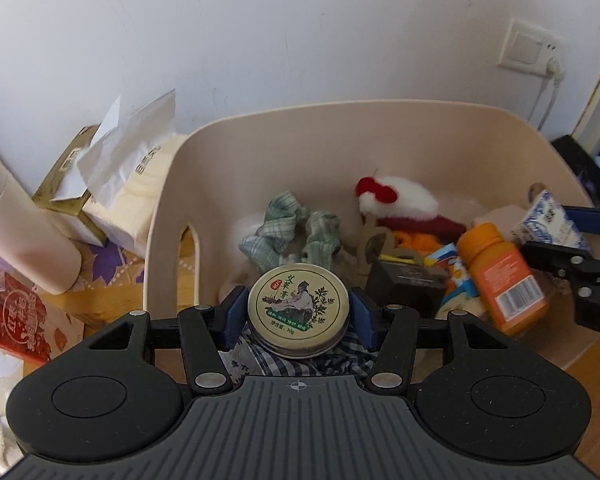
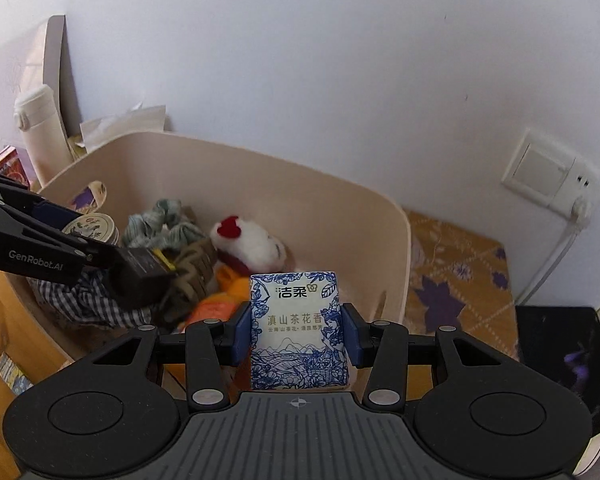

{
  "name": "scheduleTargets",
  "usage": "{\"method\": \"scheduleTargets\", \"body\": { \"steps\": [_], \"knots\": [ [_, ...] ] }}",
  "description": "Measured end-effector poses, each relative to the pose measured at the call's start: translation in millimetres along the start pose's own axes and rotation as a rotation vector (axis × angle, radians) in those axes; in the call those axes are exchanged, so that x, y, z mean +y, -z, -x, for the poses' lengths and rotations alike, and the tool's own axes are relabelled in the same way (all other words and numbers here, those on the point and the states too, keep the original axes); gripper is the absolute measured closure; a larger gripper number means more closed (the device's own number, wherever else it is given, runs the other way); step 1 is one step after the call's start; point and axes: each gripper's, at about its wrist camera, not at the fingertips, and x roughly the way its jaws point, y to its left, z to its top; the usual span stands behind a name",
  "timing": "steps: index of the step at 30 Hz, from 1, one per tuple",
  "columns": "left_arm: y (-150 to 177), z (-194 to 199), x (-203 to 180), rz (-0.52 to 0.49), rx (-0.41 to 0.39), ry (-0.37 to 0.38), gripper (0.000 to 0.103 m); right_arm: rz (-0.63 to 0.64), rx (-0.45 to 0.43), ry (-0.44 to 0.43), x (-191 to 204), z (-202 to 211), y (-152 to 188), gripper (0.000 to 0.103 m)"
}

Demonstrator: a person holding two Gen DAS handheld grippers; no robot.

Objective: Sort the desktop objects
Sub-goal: 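Lower the tin and tea packet into the basket and open both tools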

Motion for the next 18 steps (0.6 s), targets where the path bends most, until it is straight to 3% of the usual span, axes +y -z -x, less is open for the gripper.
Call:
{"method": "scheduleTargets", "body": {
  "steps": [2,4,6,8,10,12,18],
  "knots": [
    [0,-1,0,0.006,0.000,-0.010,0.048,0.014,0.002,0.007,0,-2,1,0.050],
    [-1,-1,1,0.014,0.006,-0.008,0.046,0.020,0.005,0.010,0,-2,-1,0.048],
    [0,0,2,0.014,0.008,-0.006,0.036,0.015,0.000,0.013,-1,-1,-1,0.044],
    [1,2,3,0.019,-0.003,-0.018,0.032,0.009,-0.008,0.010,-1,3,-2,0.040],
    [2,5,5,0.027,-0.001,-0.017,0.032,-0.008,-0.021,0.007,-3,9,-2,0.029],
    [2,7,7,0.037,-0.003,-0.011,0.031,-0.019,-0.037,-0.005,-3,13,-2,0.024],
    [5,28,9,0.036,-0.072,-0.017,0.021,-0.019,-0.066,0.001,0,26,-2,0.014]
  ]
}}
